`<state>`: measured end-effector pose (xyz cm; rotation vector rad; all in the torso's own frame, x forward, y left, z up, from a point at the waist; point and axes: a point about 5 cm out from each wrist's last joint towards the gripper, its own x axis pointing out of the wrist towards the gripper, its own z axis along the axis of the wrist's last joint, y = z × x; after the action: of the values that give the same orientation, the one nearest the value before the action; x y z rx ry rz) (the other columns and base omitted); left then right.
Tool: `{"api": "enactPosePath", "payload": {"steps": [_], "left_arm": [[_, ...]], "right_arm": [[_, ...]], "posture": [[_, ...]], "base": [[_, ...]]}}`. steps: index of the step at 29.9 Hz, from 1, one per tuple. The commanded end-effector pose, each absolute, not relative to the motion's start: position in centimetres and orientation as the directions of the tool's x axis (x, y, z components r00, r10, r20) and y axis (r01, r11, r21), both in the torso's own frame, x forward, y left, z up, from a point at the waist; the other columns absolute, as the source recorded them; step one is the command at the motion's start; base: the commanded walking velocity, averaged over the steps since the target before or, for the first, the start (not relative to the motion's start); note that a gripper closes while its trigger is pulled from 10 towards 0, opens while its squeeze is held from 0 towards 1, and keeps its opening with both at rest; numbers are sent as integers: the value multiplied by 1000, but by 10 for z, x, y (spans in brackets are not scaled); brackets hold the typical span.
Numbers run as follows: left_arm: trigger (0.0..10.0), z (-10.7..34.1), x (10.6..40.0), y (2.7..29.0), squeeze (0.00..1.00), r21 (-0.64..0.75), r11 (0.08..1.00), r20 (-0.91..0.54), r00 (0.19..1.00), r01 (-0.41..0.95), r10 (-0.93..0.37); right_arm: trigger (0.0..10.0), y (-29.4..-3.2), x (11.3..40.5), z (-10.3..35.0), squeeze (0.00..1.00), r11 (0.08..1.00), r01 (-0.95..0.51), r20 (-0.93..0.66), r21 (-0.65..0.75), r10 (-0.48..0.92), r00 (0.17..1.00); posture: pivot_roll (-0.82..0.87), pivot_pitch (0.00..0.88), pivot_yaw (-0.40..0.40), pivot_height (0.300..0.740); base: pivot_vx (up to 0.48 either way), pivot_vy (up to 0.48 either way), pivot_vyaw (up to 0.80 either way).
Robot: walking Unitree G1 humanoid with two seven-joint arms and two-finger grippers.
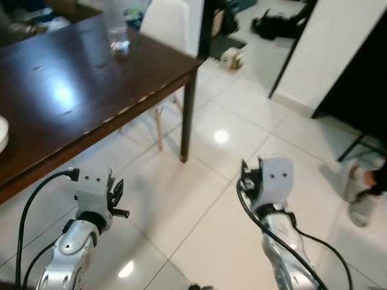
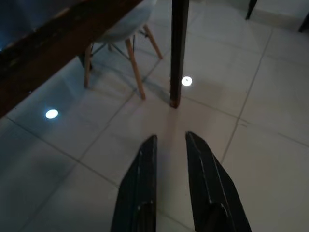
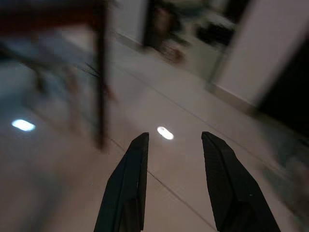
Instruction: Setting the table
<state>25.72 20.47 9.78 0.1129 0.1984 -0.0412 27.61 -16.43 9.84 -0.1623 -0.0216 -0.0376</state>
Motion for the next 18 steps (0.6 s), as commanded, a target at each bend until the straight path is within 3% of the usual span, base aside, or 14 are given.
{"api": "enactPosePath", "payload": {"steps": [1, 8, 18], "left_arm": [[10000, 82, 251, 213, 0, 116, 993, -249, 968, 27, 2], [10000, 49, 241, 216, 0, 122, 992, -346, 938, 14, 29], [10000, 40, 242, 215, 0, 121, 993, -338, 941, 16, 26]], "right_arm": [[10000, -174, 268, 76, 0, 982, 45, -55, -181, -55, 997], [10000, -179, 258, 45, 0, 980, 14, -170, -198, -48, 984], [10000, -168, 260, 42, 0, 983, -33, -144, -183, 7, 990]], "posture": [[-14, 63, 36, 740], [-14, 59, 27, 740], [-17, 51, 21, 740]], "base": [[0, 0, -800], [0, 0, -800], [0, 0, -800]]}}
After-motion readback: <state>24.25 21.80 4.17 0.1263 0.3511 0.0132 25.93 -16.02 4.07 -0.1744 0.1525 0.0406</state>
